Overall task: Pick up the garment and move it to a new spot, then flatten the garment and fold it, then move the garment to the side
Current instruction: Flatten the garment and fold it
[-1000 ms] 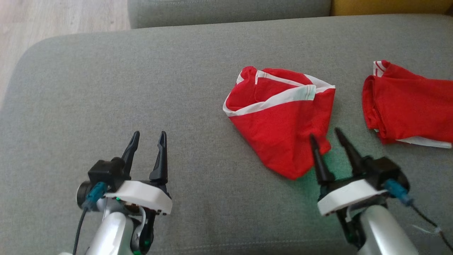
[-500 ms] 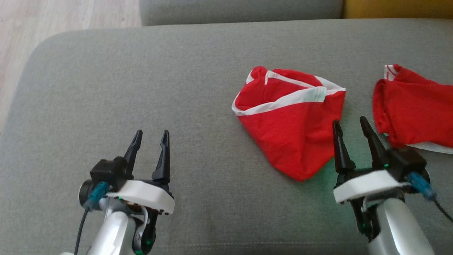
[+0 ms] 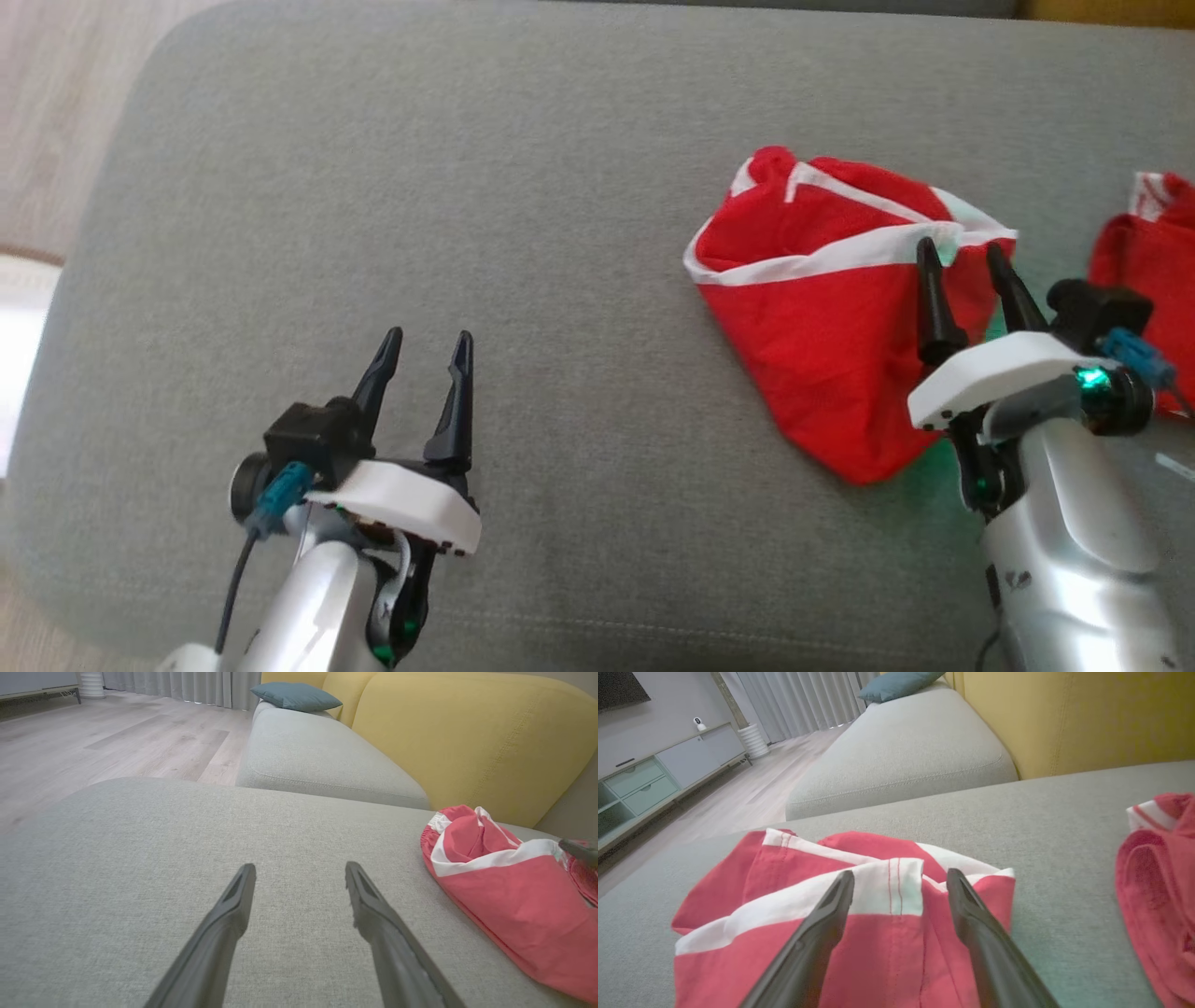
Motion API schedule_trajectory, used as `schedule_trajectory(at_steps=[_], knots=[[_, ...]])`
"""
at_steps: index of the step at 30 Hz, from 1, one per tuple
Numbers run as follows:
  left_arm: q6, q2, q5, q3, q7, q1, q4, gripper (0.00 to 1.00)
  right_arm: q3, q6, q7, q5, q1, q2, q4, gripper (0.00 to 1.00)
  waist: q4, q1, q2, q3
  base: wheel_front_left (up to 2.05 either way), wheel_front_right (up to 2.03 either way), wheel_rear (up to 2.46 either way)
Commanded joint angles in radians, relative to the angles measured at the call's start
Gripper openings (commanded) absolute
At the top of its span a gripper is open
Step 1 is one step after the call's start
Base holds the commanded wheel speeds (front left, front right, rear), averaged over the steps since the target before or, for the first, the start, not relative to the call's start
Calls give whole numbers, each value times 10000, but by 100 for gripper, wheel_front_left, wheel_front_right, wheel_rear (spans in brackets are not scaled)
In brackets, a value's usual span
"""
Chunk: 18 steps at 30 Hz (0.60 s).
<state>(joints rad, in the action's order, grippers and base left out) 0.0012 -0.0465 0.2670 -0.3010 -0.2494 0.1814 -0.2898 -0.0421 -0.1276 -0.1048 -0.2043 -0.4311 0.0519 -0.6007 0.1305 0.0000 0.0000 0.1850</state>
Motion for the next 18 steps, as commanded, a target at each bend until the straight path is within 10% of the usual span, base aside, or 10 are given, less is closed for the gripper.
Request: schedule_trajectory(at_steps=[1,11,12,14,18], knots=[[30,-37,82,267,-124,421,285,100,171,-31,25,9,-498,-9,13,100,188,0,0,113,0,0,0],[59,-37,18,267,-124,439,251,100,254,-31,-399,-312,-1260,18,-1322,100,321,0,0,174,0,0,0],[60,-37,8,265,-124,444,239,100,304,-31,-442,-335,-1311,26,-1411,84,305,0,0,179,0,0,0],[61,-37,-8,265,-124,453,218,100,454,-31,-566,-385,-1412,40,-1525,0,254,0,0,186,0,0,0],[65,-37,-42,292,-124,481,180,100,837,-31,-755,-584,-1538,78,-1656,0,101,0,0,183,0,0,0]])
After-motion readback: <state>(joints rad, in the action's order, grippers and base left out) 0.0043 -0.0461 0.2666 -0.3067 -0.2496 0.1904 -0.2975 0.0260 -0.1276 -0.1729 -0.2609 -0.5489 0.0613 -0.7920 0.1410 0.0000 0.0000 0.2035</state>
